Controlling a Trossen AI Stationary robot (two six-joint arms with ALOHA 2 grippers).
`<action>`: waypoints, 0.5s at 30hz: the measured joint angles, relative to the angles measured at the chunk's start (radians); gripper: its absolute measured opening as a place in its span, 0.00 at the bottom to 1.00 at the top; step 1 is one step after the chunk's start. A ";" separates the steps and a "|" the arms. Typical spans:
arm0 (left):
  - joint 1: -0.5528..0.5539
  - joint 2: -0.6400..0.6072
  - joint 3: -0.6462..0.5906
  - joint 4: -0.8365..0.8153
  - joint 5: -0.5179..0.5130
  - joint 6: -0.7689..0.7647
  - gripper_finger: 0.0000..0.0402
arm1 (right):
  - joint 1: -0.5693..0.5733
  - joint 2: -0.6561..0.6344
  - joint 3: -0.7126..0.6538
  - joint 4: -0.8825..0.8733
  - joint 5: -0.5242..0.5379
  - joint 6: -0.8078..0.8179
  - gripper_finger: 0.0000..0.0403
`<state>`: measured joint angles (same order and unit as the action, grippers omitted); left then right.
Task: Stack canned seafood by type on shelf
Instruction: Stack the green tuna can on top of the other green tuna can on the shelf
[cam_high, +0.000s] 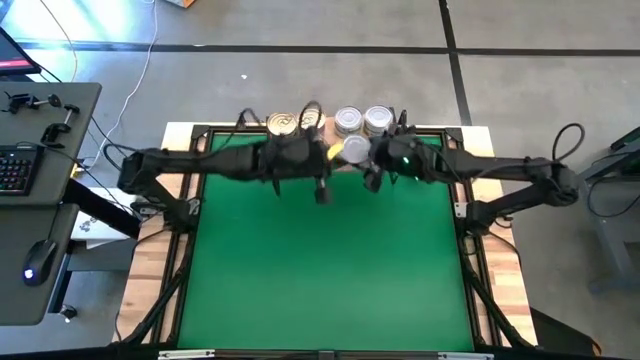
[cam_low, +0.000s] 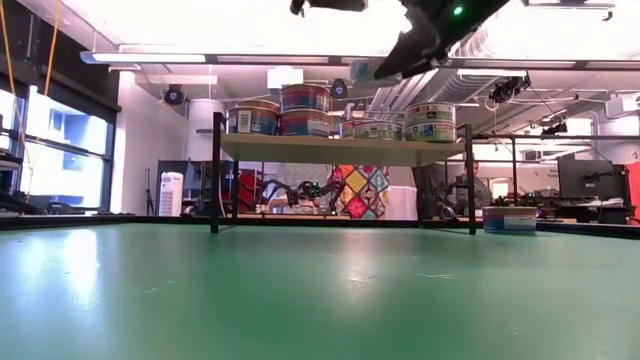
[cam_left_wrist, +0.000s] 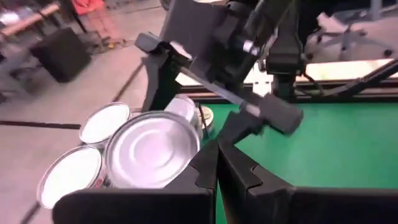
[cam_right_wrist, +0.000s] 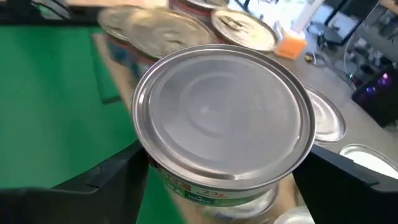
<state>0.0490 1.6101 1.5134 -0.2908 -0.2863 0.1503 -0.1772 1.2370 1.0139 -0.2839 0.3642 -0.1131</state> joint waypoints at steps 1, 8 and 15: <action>0.031 0.005 0.004 -0.001 0.047 -0.006 0.00 | -0.024 0.018 0.018 -0.014 -0.017 -0.005 0.83; 0.205 0.096 0.004 0.022 0.260 -0.071 0.00 | -0.124 0.111 0.070 -0.063 -0.101 -0.027 0.83; 0.272 0.197 0.004 0.068 0.342 -0.096 0.00 | -0.144 0.126 0.070 -0.085 -0.106 -0.027 0.83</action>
<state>0.3211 1.8068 1.5169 -0.2225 0.0555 0.0540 -0.3212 1.3628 1.0840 -0.3690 0.2580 -0.1396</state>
